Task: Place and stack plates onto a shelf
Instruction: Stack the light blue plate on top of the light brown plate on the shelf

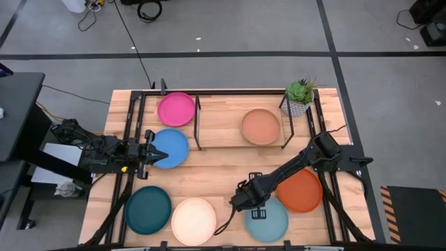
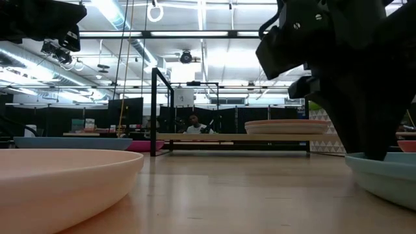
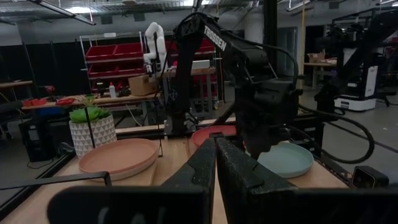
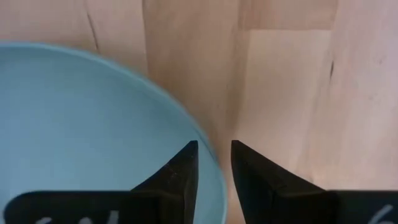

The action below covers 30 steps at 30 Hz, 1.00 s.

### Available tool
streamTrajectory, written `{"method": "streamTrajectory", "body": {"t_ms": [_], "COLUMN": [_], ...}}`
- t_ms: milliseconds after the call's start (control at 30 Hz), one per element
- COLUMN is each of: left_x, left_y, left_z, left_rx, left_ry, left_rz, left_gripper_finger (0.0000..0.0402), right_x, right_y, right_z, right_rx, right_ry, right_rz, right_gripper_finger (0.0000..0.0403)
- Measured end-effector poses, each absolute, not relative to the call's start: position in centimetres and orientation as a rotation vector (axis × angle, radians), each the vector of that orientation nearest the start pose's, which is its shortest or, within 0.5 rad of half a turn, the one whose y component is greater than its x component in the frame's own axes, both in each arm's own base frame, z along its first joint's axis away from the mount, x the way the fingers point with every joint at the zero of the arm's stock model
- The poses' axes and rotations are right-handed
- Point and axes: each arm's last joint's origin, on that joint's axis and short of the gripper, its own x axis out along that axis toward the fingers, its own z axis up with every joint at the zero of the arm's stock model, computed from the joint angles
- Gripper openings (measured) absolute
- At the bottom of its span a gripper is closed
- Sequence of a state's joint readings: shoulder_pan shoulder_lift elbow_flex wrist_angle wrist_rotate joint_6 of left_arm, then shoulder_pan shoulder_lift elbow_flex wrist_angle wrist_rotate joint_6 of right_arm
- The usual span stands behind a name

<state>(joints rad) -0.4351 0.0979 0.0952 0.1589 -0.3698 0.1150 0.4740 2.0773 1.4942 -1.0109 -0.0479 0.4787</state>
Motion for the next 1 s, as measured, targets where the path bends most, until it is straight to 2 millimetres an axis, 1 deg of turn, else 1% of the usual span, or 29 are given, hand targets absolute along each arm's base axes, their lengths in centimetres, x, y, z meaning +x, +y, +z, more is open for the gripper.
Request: {"method": "streamTrajectory", "body": {"t_ms": [100, 300, 433, 567, 700, 800, 900, 1000], "left_x": [9.1, 9.1, 9.1, 9.1, 9.1, 9.2, 9.1, 9.1], "left_y": [-3.1, -3.1, -3.1, -3.1, -3.1, -3.1, -3.1, -3.1], "left_z": [20.3, 20.4, 20.3, 20.3, 20.3, 20.3, 20.3, 20.3], "left_rx": [0.053, 0.053, 0.053, 0.053, 0.053, 0.054, 0.054, 0.055], "left_ry": [-0.148, -0.148, -0.147, -0.147, -0.147, -0.147, -0.147, -0.147], "left_rz": [-0.057, -0.057, -0.057, -0.057, -0.057, -0.057, -0.057, -0.057], "left_gripper_finger": [0.0023, 0.0023, 0.0023, 0.0023, 0.0023, 0.0023, 0.0023, 0.0023], "right_x": [34.0, 34.3, 34.4, 34.4, 34.5, 34.3, 34.2, 33.9], "right_y": [17.4, 16.9, 16.4, 15.0, 12.8, 10.7, 8.1, 4.9], "right_z": [15.3, 15.3, 15.4, 16.2, 18.2, 20.0, 21.8, 23.5], "right_rx": [0.015, 0.010, -0.009, -0.036, -0.055, -0.063, -0.057, -0.023], "right_ry": [1.618, 1.620, 1.628, 1.642, 1.613, 1.592, 1.569, 1.538], "right_rz": [0.015, 0.033, 0.039, 0.030, 0.014, -0.007, -0.038, -0.064], "right_gripper_finger": [0.0079, 0.0015, 0.0012, 0.0012, 0.0009, 0.0008, 0.0008, 0.0008]}}
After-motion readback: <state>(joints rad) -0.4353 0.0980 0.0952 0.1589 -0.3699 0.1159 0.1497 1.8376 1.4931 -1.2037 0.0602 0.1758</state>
